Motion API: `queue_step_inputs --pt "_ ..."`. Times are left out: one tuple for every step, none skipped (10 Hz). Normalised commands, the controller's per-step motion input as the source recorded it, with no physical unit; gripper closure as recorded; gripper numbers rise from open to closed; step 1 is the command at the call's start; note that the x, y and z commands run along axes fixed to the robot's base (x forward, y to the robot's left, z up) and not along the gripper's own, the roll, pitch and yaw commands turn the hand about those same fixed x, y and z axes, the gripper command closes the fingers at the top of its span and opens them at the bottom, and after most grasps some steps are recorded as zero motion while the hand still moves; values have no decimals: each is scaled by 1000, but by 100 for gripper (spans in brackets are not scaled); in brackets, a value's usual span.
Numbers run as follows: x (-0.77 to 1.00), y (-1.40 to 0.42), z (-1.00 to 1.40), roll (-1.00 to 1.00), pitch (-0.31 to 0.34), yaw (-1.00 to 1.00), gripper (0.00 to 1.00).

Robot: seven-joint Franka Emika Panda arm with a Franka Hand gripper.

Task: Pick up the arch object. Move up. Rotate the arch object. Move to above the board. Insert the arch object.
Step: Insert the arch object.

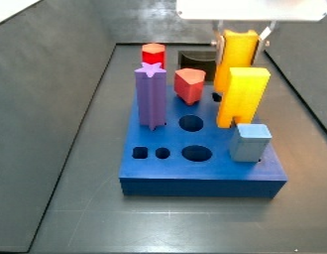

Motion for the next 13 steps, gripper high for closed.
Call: queue_step_inputs --pt "300 257 -440 0 0 0 100" --pt "337 123 -337 -53 0 0 100" --pt "106 194 -286 -64 0 0 100" --pt "0 220 -220 -77 0 0 100" --pt "-34 194 -114 -60 0 0 100" --pt "-194 111 -103 -117 0 -23 100" --pt "-231 6 -126 -213 0 -51 100" --pt "-269 -31 -103 -291 -50 -20 100" --pt "-191 -169 -86 -239 -47 -51 100" --pt "0 -189 -109 -154 -23 -77 100" --pt "0 -231 -157 -107 -19 -89 100" --pt "0 -203 -154 -94 -6 -74 100" --pt "0 -91 -149 -64 -9 -23 100"
